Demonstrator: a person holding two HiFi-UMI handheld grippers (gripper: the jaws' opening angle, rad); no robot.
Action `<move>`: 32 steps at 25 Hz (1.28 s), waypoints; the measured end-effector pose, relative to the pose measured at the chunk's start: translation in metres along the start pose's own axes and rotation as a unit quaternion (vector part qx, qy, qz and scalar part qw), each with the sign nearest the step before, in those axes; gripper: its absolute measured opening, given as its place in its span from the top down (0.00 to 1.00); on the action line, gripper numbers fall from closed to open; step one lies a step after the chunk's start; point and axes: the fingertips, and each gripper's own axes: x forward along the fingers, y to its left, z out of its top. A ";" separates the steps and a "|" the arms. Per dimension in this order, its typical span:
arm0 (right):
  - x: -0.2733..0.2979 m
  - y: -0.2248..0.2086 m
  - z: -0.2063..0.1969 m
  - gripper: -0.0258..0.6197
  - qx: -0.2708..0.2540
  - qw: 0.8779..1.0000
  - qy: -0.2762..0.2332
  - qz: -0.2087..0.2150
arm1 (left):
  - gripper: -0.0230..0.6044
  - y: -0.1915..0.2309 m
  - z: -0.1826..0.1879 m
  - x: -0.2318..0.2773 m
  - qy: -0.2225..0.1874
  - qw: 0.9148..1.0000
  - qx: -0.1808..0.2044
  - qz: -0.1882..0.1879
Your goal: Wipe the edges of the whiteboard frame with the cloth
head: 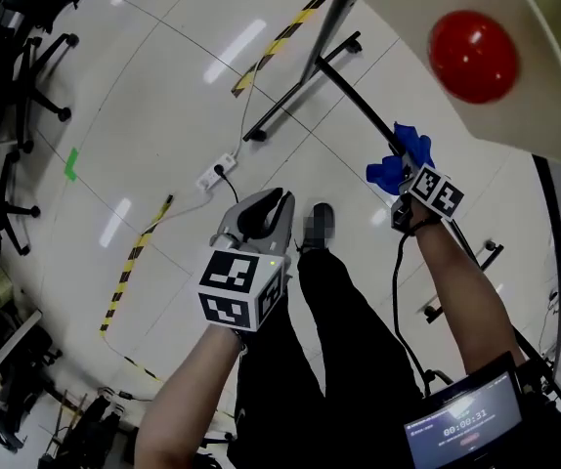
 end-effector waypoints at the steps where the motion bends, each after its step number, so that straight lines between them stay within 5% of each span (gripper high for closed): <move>1: 0.000 0.003 0.000 0.84 -0.002 1.000 0.000 -0.001 | 0.89 0.003 -0.004 -0.002 0.002 1.000 -0.002 0.000; 9: 0.020 0.054 0.004 0.84 -0.035 0.998 0.030 0.036 | 0.89 0.037 -0.026 -0.002 0.024 1.000 -0.016 0.002; 15: 0.034 0.097 0.036 0.84 -0.049 0.997 -0.026 0.044 | 0.89 0.068 -0.016 -0.011 0.020 1.000 -0.019 0.005; 32: 0.090 0.192 0.065 0.84 -0.132 0.989 0.001 0.067 | 0.89 0.134 -0.031 -0.026 0.016 0.998 -0.060 0.030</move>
